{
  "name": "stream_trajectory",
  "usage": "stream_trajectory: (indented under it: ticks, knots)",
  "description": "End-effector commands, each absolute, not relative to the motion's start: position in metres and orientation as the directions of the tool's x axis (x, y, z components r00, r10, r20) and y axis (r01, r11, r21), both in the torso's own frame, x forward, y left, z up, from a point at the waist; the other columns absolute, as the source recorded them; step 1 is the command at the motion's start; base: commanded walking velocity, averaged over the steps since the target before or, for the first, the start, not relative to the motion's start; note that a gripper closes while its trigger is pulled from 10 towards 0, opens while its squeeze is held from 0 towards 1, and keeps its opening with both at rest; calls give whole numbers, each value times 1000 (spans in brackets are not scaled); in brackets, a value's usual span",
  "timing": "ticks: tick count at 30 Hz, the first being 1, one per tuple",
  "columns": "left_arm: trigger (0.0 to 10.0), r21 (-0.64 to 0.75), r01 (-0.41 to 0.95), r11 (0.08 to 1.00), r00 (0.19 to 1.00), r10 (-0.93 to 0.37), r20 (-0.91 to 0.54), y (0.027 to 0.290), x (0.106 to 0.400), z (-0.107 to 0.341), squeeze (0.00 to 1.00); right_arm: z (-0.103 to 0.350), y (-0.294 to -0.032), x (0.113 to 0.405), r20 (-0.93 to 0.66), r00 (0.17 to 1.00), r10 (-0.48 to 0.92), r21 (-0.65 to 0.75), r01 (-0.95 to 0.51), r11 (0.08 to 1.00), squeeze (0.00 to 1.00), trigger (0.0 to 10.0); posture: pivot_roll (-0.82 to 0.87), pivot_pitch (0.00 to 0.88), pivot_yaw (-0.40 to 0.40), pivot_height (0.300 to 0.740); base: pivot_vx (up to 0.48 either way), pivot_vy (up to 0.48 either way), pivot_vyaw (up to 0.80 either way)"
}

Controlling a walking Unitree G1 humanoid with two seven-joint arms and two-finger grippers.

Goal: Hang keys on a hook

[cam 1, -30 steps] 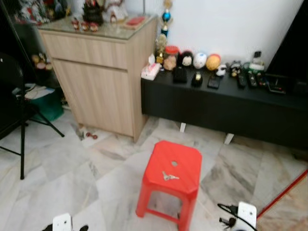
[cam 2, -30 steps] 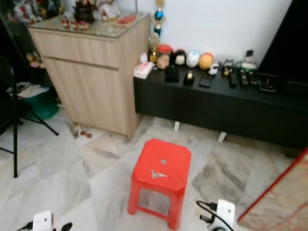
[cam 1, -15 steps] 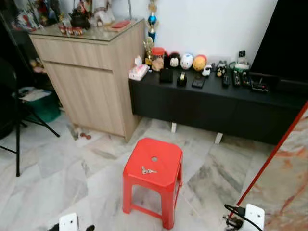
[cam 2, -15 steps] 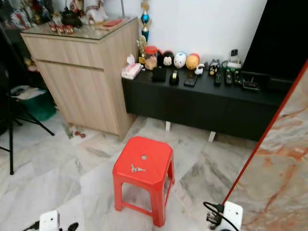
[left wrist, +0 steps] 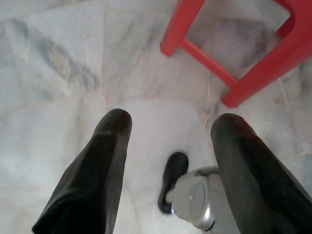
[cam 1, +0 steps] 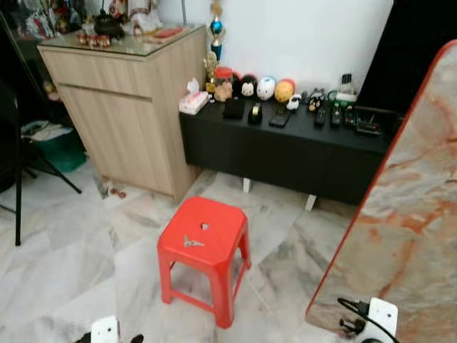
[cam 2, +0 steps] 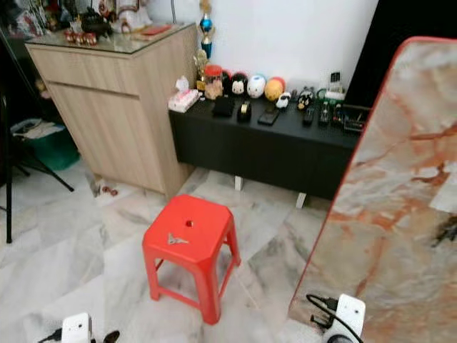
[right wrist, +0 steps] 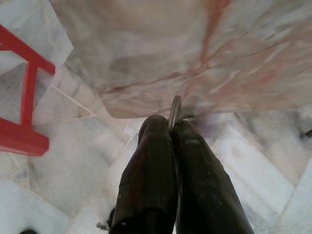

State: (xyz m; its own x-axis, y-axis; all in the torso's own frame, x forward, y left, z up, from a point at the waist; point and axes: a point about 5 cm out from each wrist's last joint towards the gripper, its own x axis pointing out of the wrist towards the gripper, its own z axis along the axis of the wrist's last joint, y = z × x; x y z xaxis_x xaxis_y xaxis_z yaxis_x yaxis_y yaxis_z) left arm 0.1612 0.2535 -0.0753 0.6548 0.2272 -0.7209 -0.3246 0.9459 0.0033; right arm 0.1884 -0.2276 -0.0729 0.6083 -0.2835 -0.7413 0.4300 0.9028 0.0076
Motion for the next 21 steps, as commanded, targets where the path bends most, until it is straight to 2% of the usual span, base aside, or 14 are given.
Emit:
stream_trajectory:
  ticks: [1,16,21]
  knots:
    - [10000,12,-301,954,653,215,-726,251,162,-76,0,-69,-230,194,-724,622,-298,11,442,897,0,10000,162,0,-35,740,0,-277,0]
    - [10000,14,-278,961,657,201,-727,249,162,-76,0,-58,-235,208,-664,666,-340,28,476,879,0,10000,153,0,-27,740,0,-256,0]
    - [10000,17,-283,959,647,204,-735,253,156,-78,0,-58,-232,209,-663,669,-335,40,479,877,0,10000,151,0,-26,740,0,0,-795]
